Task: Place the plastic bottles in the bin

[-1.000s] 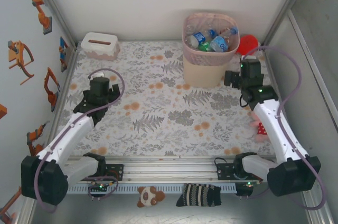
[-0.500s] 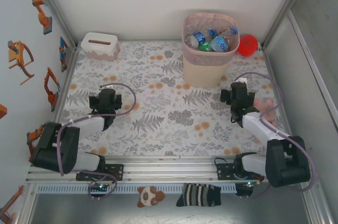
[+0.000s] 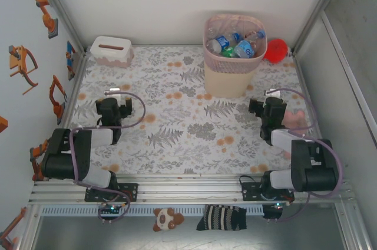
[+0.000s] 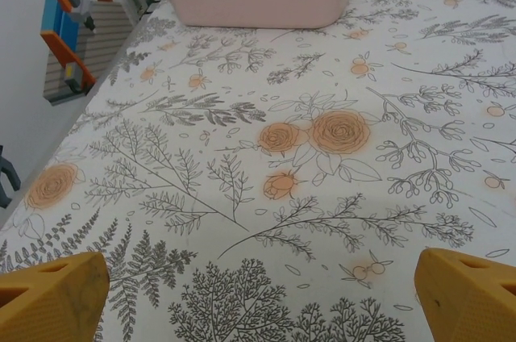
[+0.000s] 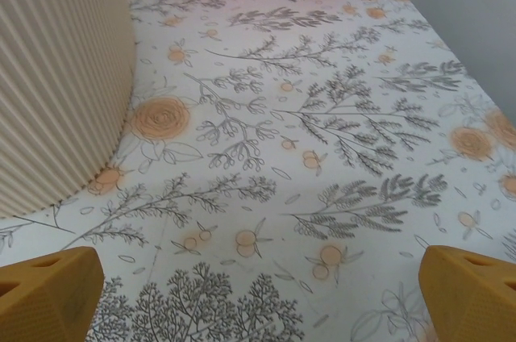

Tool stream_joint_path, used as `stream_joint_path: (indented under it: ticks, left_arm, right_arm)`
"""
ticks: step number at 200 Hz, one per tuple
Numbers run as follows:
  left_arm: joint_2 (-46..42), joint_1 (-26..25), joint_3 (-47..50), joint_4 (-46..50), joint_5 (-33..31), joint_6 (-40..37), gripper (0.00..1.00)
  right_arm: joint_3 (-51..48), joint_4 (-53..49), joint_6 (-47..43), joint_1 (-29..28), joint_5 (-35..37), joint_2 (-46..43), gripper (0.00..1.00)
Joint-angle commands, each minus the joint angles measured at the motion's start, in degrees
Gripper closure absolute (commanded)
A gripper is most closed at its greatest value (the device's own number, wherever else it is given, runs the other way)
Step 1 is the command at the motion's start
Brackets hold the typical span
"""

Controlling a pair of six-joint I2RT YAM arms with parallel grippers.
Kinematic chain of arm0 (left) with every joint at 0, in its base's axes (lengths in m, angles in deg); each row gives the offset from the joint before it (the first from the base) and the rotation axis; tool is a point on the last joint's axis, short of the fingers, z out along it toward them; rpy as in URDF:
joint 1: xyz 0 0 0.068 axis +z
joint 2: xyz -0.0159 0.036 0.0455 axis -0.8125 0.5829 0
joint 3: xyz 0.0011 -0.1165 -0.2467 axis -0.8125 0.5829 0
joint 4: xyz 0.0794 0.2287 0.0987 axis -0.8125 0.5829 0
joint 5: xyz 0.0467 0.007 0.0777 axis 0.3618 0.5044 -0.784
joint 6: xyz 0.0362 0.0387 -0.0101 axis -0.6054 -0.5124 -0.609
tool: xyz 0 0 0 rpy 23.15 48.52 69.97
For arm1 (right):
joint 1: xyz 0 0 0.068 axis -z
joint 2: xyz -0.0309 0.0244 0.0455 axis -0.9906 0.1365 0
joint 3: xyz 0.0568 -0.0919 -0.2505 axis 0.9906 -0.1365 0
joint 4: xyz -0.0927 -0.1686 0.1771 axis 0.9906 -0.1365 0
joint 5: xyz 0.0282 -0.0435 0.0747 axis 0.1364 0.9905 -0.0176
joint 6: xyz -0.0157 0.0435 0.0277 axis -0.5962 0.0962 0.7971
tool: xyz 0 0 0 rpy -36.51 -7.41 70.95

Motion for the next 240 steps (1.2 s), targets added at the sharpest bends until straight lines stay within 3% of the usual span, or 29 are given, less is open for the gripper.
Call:
stream_joint_path:
  ticks: [1,19,33,47,75,118,240]
  left_arm:
    - [-0.3,3.0,1.0,-3.9,12.0,2.6,0.03]
    - [4.9,4.5,2.5,-13.1,16.4,2.8,0.03]
    - [2.8,5.6,0.4,-4.8,18.7,3.4,0.03]
    - [4.1,6.1,0.3,-7.2,19.5,3.8,0.03]
    - [3.9,6.1,-0.4,-5.6,18.8,4.0,0.03]
    - [3.9,5.3,-1.5,-3.3,12.9,4.9,0.03]
    - [3.8,5.4,-1.4,-3.6,13.2,5.2,0.03]
  right_arm:
    - [1.4,4.5,-0.9,2.5,-5.9,0.9,0.01]
    - [1.8,5.3,-0.4,4.6,-9.5,1.8,0.01]
    - [1.0,9.3,0.0,6.2,-11.9,4.4,0.02]
    - [0.3,13.1,0.4,6.9,-13.2,7.1,0.01]
    - [-0.6,17.8,-0.7,6.9,-15.7,10.5,0.01]
    - [-0.2,17.0,-1.2,5.5,-12.9,10.5,0.01]
    - [0.0,16.6,-1.3,5.6,-12.9,10.6,0.01]
